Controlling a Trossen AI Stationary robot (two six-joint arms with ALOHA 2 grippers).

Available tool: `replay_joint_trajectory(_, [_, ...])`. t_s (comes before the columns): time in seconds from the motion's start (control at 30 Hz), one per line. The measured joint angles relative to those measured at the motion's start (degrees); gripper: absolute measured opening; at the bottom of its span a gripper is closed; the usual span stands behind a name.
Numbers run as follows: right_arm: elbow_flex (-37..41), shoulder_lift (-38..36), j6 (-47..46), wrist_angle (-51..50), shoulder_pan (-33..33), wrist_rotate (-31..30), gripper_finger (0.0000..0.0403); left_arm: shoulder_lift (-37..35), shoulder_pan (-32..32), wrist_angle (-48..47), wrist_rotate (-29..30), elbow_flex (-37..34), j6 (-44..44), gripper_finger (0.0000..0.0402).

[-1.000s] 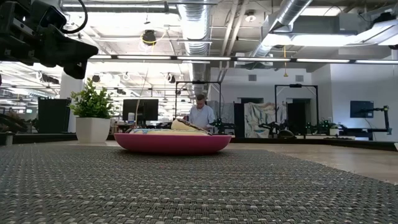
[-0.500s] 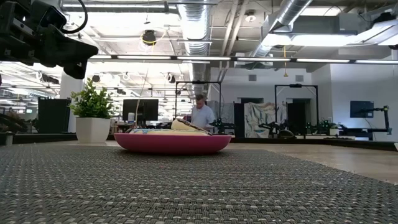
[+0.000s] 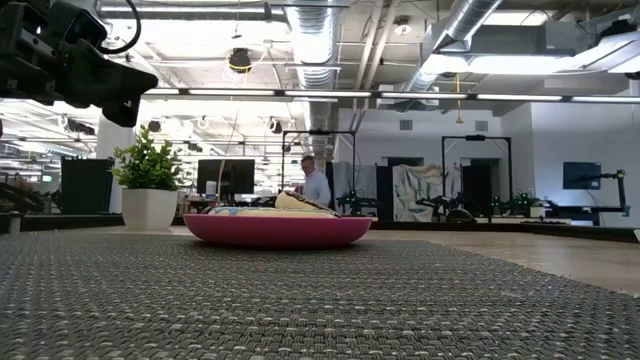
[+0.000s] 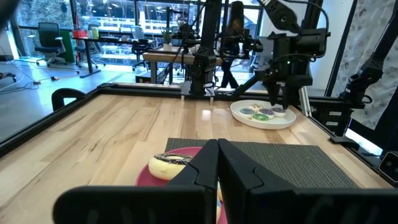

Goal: Pick & Place donuts
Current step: Return to Home Position

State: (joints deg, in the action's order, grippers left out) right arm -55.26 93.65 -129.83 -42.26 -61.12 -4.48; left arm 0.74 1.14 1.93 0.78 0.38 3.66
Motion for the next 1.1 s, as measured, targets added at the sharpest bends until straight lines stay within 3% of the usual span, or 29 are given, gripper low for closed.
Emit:
replay_joint_trajectory(0.4, [-14.7,0.0,8.4,-27.7,5.9,0.1,0.0244,0.0,0.0,0.0,0.0,0.0,0.0,0.0000])
replay_joint_trajectory(0.53, [-16.7,0.0,15.4,-30.8,9.6,0.0,0.0244,0.0,0.0,0.0,0.0,0.0,0.0,0.0000])
replay_joint_trajectory(0.77, [-16.7,0.0,30.3,-26.9,18.7,-0.8,0.0240,0.0,0.0,0.0,0.0,0.0,0.0,0.0000])
replay_joint_trajectory(0.9, [-16.7,0.0,44.9,-20.1,24.0,-2.3,0.0206,0.0,0.0,0.0,0.0,0.0,0.0,0.0000])
replay_joint_trajectory(1.1, [-16.7,0.0,66.7,-12.2,32.0,-5.0,0.0093,0.0,0.0,0.0,0.0,0.0,0.0,0.0000])
